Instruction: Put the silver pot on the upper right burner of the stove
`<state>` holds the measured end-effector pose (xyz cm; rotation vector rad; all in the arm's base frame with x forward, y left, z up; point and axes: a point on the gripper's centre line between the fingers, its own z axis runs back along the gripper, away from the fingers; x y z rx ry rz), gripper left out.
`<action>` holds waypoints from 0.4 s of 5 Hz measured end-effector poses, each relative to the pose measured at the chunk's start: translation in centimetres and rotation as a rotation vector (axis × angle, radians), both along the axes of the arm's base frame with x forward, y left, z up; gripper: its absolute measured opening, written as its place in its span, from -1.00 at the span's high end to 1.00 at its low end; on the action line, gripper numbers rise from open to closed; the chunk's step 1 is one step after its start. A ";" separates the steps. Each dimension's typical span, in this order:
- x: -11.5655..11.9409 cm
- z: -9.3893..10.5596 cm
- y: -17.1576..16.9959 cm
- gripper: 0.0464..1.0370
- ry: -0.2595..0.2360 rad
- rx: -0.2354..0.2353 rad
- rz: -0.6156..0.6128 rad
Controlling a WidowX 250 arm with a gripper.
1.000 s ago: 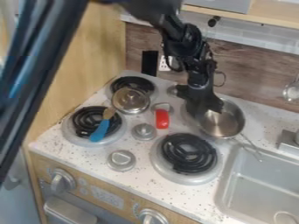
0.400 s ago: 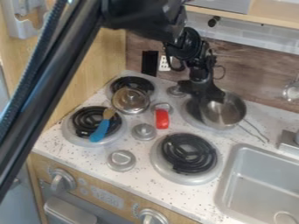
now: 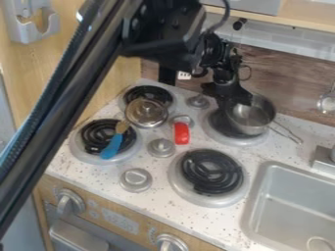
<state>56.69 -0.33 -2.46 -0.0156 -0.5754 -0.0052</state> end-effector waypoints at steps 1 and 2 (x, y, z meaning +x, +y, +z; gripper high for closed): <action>0.1 -0.2 0.5 0.93 0.031 0.020 0.010; -0.7 -1.5 1.0 0.59 0.060 0.045 0.009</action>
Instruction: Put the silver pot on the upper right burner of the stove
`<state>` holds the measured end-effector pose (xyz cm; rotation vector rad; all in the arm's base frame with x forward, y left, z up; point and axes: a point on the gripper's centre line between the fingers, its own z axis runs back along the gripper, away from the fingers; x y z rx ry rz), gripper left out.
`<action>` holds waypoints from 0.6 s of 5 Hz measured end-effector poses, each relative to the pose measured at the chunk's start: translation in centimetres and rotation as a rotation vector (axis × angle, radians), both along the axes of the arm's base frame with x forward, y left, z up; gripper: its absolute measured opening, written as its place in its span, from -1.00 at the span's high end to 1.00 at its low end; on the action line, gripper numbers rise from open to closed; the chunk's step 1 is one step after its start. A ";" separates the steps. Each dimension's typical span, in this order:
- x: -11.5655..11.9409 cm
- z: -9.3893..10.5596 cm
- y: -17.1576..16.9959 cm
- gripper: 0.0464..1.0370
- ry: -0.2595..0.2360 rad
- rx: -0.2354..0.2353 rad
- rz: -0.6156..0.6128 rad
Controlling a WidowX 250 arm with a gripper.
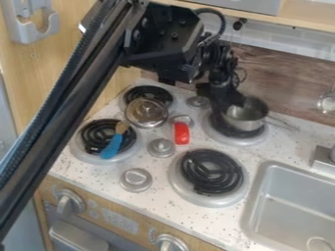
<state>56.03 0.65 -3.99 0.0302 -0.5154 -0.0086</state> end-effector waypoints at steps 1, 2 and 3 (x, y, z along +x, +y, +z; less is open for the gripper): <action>-0.7 0.0 0.0 0.10 0.006 0.002 -0.004; -1.0 0.7 -0.2 -0.43 -0.016 -0.022 0.011; -2.0 1.3 -0.3 -0.91 -0.028 -0.024 0.003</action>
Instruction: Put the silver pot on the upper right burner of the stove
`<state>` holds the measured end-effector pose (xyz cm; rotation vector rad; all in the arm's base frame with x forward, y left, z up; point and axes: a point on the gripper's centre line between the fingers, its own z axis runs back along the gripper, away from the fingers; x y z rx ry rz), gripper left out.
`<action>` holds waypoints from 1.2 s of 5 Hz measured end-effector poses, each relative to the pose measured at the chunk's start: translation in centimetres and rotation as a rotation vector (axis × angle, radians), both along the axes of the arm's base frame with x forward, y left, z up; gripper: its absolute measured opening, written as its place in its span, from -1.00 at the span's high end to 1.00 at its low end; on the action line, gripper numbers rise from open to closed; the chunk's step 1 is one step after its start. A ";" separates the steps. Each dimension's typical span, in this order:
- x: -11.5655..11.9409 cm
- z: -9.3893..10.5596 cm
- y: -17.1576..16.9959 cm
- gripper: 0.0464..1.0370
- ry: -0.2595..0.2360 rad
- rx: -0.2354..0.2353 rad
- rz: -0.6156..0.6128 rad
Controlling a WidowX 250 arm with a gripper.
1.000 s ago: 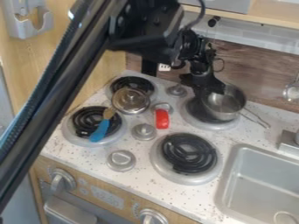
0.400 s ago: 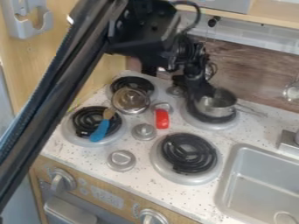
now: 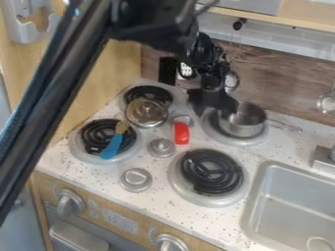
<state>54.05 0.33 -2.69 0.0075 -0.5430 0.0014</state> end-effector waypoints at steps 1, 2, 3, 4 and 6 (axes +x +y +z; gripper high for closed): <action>-1.5 1.3 0.0 -0.95 -0.049 -0.006 0.015; -2.6 2.7 -0.1 -0.93 -0.139 -0.025 0.039; -3.3 3.4 -0.4 -0.92 -0.182 -0.037 0.053; -4.4 4.3 -1.0 -0.92 -0.130 -0.069 0.001; -8.7 5.0 -2.4 -0.92 0.199 -0.087 -0.145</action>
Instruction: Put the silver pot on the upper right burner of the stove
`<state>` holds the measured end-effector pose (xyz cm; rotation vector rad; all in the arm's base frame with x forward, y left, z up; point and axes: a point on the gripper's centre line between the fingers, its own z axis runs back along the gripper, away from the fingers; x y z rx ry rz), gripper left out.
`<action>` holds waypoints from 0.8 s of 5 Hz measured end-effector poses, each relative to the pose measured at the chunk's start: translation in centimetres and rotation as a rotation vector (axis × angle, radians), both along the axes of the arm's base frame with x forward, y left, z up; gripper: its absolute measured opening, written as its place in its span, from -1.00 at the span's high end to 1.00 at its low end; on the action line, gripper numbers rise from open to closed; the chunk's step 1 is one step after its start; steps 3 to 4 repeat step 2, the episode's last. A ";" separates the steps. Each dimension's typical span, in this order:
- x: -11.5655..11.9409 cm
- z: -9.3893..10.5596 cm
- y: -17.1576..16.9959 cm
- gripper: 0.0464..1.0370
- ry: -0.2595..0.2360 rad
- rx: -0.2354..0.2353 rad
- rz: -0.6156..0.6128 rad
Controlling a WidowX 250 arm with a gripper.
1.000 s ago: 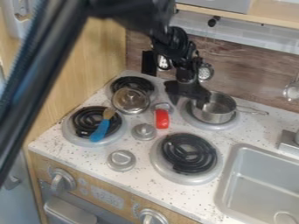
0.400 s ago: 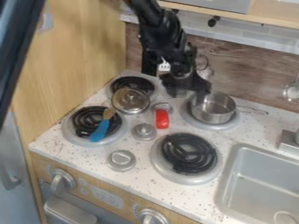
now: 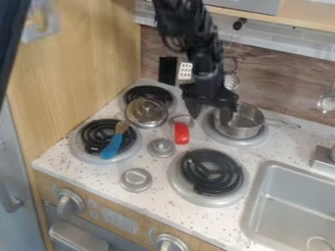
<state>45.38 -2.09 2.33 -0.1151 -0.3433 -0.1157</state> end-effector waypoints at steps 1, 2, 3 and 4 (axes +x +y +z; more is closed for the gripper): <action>-1.4 -0.2 0.1 -0.92 0.102 0.075 -0.030; -1.4 1.5 0.5 -0.92 0.086 0.114 -0.018; -1.4 1.5 0.5 -0.92 0.086 0.114 -0.018; -1.4 1.5 0.5 -0.92 0.086 0.114 -0.018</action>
